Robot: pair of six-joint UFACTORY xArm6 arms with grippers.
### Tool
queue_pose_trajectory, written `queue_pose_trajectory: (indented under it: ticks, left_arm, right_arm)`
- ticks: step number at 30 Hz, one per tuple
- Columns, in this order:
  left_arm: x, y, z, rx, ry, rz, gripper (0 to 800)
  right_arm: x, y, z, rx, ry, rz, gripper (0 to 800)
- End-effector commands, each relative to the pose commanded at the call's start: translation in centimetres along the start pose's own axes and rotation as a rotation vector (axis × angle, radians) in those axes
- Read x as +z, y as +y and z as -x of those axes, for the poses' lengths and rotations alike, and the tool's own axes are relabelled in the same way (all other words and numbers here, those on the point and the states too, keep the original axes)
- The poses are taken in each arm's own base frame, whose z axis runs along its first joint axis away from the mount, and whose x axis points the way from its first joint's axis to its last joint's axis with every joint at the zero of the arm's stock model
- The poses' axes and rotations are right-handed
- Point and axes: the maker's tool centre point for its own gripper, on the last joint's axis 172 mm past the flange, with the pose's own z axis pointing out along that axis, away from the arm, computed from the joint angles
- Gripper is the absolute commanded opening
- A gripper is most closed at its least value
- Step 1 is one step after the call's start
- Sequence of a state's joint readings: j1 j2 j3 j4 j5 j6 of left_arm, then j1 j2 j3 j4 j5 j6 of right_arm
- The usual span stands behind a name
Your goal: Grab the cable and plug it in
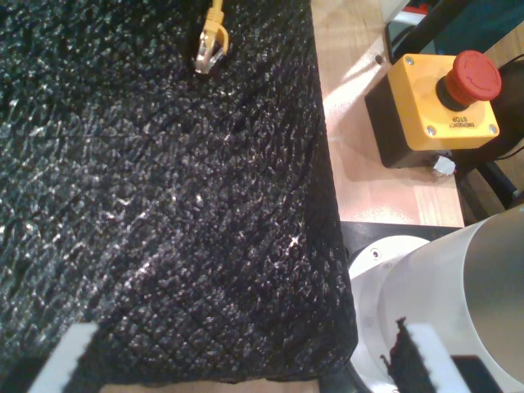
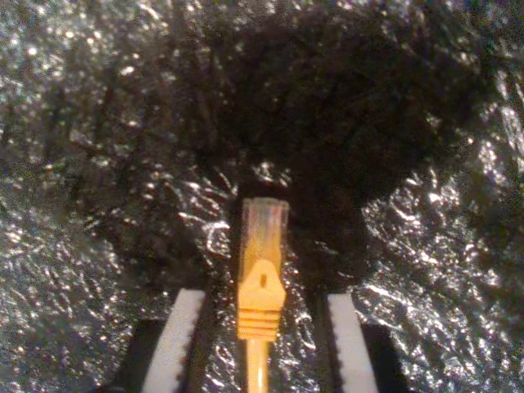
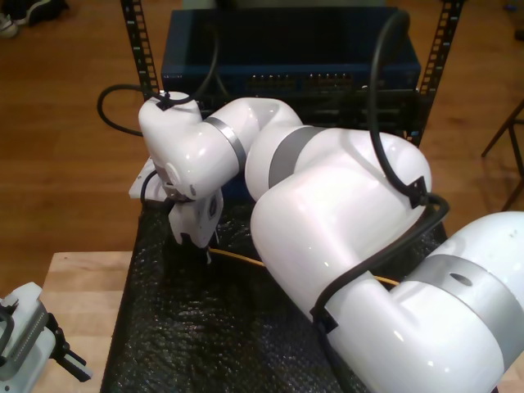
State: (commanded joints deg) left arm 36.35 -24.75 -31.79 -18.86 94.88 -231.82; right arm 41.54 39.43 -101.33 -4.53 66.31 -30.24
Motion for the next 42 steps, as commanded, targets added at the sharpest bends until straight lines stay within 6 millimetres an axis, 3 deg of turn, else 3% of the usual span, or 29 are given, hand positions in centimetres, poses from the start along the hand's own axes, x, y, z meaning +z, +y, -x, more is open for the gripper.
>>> queue_pose_trajectory:
  ticks: [5, 22, 31, 42]
  left_arm:
    - [0.0, 0.0, 0.0, 0.000, 0.000, 0.000, 800]
    - [-0.1, -0.1, 0.0, 0.000, -0.002, -0.002, 800]
    - [-0.1, -0.1, 0.0, 0.000, -0.002, -0.002, 800]
    - [-0.1, -0.1, 0.0, 0.000, -0.003, -0.004, 800]
  right_arm:
    - [0.0, 0.0, 0.0, -0.002, -0.001, 0.001, 234]
    - [-0.2, 0.1, 0.0, 0.000, 0.002, 0.003, 224]
    - [-0.3, 0.1, 0.0, -0.001, 0.002, 0.005, 180]
    - [-0.6, 1.5, 0.7, -0.013, -0.047, 0.093, 30]
